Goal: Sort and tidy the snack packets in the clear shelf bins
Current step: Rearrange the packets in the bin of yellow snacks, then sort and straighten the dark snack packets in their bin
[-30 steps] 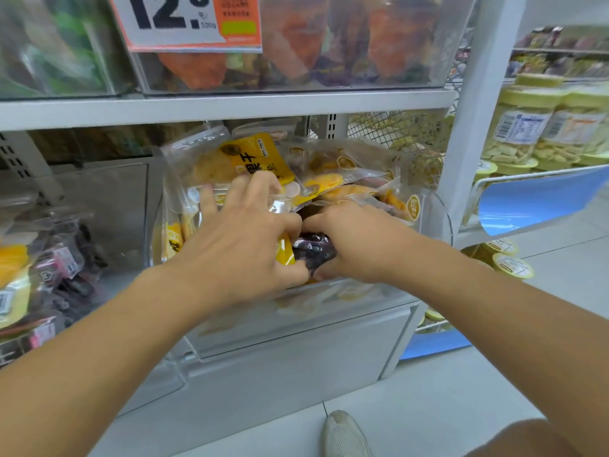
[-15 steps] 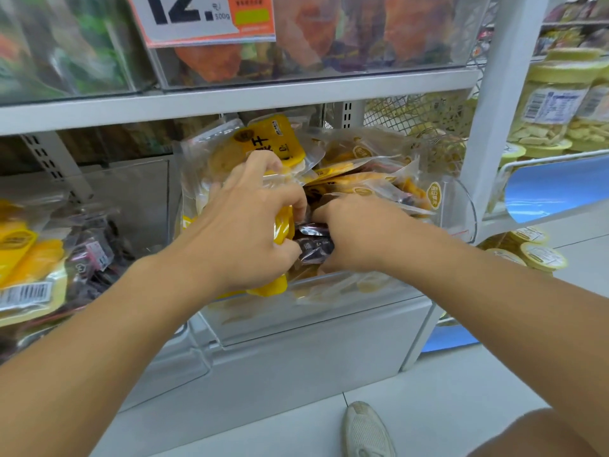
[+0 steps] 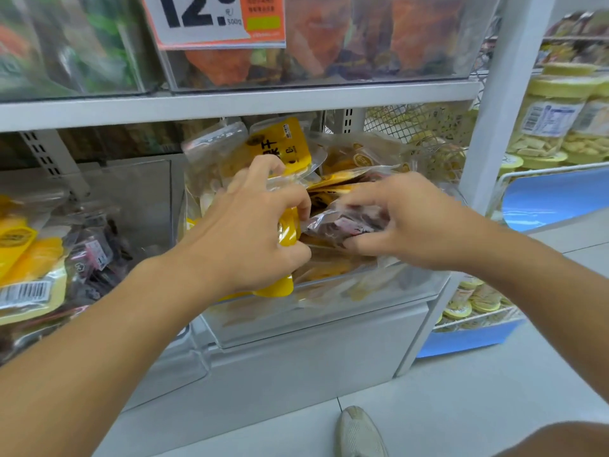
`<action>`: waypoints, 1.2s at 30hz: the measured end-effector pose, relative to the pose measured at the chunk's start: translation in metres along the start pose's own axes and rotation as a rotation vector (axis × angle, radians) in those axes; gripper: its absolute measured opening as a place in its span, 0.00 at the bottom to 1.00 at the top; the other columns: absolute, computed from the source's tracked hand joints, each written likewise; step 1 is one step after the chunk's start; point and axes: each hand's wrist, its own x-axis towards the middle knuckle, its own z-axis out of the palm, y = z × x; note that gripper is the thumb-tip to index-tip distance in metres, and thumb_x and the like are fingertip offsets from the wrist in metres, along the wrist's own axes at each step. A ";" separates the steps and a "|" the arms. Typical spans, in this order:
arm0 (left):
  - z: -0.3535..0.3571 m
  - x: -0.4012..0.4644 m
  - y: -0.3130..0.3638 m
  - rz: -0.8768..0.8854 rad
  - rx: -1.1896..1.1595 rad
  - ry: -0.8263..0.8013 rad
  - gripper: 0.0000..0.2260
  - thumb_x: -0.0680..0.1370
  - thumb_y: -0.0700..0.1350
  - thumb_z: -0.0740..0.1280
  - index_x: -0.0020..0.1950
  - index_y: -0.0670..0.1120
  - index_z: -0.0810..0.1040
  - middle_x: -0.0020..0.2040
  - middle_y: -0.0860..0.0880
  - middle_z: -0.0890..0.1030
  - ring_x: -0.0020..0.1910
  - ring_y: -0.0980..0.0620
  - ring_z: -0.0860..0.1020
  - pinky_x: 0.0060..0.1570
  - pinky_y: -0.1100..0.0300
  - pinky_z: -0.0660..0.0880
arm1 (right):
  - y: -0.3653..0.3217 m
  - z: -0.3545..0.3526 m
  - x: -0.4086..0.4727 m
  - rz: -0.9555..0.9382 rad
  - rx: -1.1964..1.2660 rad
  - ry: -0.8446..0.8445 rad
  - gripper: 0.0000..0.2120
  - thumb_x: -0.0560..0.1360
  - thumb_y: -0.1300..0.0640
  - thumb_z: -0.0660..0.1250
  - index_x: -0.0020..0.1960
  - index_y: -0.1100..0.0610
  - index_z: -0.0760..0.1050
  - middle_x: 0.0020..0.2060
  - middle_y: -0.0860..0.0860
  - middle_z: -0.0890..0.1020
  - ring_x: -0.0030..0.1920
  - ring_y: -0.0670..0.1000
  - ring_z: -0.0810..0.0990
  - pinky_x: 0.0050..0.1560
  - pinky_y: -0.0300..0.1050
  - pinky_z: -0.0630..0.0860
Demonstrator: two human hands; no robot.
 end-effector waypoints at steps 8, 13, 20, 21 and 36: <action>0.015 0.002 -0.001 0.028 -0.066 0.028 0.26 0.68 0.68 0.66 0.66 0.66 0.72 0.81 0.50 0.52 0.80 0.44 0.51 0.73 0.34 0.57 | 0.021 -0.026 -0.029 0.134 0.685 0.159 0.06 0.73 0.55 0.71 0.48 0.55 0.83 0.39 0.60 0.84 0.37 0.55 0.81 0.38 0.49 0.78; 0.022 0.003 -0.003 0.114 -0.274 0.237 0.32 0.66 0.60 0.79 0.67 0.59 0.71 0.78 0.51 0.59 0.79 0.53 0.54 0.74 0.54 0.58 | 0.018 -0.024 -0.032 0.233 0.938 0.292 0.09 0.74 0.56 0.66 0.51 0.59 0.79 0.39 0.51 0.86 0.39 0.47 0.85 0.37 0.38 0.79; 0.030 0.008 0.008 -0.030 -0.118 0.322 0.42 0.67 0.61 0.78 0.74 0.52 0.61 0.70 0.54 0.68 0.70 0.53 0.65 0.65 0.60 0.66 | 0.001 -0.033 -0.031 0.211 0.924 0.448 0.12 0.73 0.57 0.68 0.53 0.61 0.80 0.45 0.59 0.86 0.45 0.57 0.86 0.43 0.49 0.84; 0.029 0.010 0.009 -0.050 -0.114 0.281 0.43 0.68 0.63 0.77 0.75 0.53 0.59 0.70 0.54 0.69 0.70 0.53 0.67 0.62 0.57 0.69 | -0.002 -0.037 -0.031 0.207 0.968 0.469 0.14 0.72 0.56 0.68 0.55 0.62 0.79 0.47 0.61 0.86 0.48 0.60 0.85 0.45 0.55 0.84; -0.078 -0.065 -0.033 -0.071 -1.069 0.107 0.25 0.65 0.46 0.79 0.60 0.51 0.78 0.48 0.55 0.85 0.44 0.56 0.84 0.43 0.58 0.82 | -0.082 -0.006 0.023 0.080 1.379 0.091 0.16 0.75 0.55 0.60 0.61 0.58 0.75 0.46 0.55 0.86 0.43 0.56 0.87 0.35 0.49 0.82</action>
